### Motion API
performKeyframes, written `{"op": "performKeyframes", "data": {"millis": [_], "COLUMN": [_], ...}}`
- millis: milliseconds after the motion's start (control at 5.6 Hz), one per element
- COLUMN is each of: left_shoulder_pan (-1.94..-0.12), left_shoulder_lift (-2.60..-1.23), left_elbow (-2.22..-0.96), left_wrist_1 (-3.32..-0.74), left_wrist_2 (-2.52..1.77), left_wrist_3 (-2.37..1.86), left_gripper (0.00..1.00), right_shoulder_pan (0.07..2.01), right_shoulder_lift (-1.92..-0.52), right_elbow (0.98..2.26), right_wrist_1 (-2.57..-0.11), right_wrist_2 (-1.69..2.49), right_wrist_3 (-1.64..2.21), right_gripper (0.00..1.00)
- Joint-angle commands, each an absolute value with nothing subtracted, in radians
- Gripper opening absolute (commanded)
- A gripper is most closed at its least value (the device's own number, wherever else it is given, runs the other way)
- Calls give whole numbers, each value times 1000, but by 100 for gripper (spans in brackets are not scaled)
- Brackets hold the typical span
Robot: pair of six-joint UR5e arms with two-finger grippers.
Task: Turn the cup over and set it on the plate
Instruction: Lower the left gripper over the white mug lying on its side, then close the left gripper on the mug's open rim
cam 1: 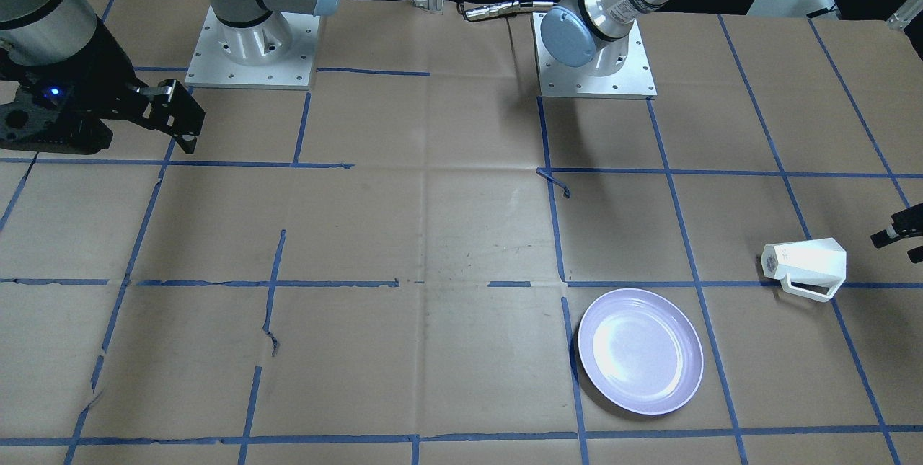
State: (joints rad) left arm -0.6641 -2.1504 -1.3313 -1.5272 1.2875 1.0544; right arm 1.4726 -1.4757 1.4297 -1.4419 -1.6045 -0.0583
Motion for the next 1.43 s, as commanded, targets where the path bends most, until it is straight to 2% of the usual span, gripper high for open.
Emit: {"op": "performKeyframes", "data": {"millis": [0,536,714,893,1071,1250], "left_shoulder_pan": [-625,-623,-623,-624,-627,-632], "left_shoulder_lift": [-2215,-2244,-2250,-2249,-2246,-2238], "left_elbow": [-1330,-1341,-1341,-1341,-1341,-1341], "left_wrist_1": [-1615,-1747,-1800,-1812,-1836,-1844], "left_wrist_2": [1217,1124,1121,1097,1097,1095], "left_wrist_3": [1159,1233,1238,1247,1250,1238], "left_gripper": [98,97,90,73,34,0], "right_shoulder_pan": [1473,1473,1473,1473,1473,1473], "right_shoulder_lift": [-1476,-1476,-1476,-1476,-1476,-1476], "right_elbow": [1430,1430,1430,1430,1430,1430], "right_wrist_1": [-1442,-1442,-1442,-1442,-1442,-1442], "right_wrist_2": [-1605,-1605,-1605,-1605,-1605,-1605], "right_wrist_3": [-58,-58,-58,-58,-58,-58], "right_gripper": [100,100,100,100,100,100]}}
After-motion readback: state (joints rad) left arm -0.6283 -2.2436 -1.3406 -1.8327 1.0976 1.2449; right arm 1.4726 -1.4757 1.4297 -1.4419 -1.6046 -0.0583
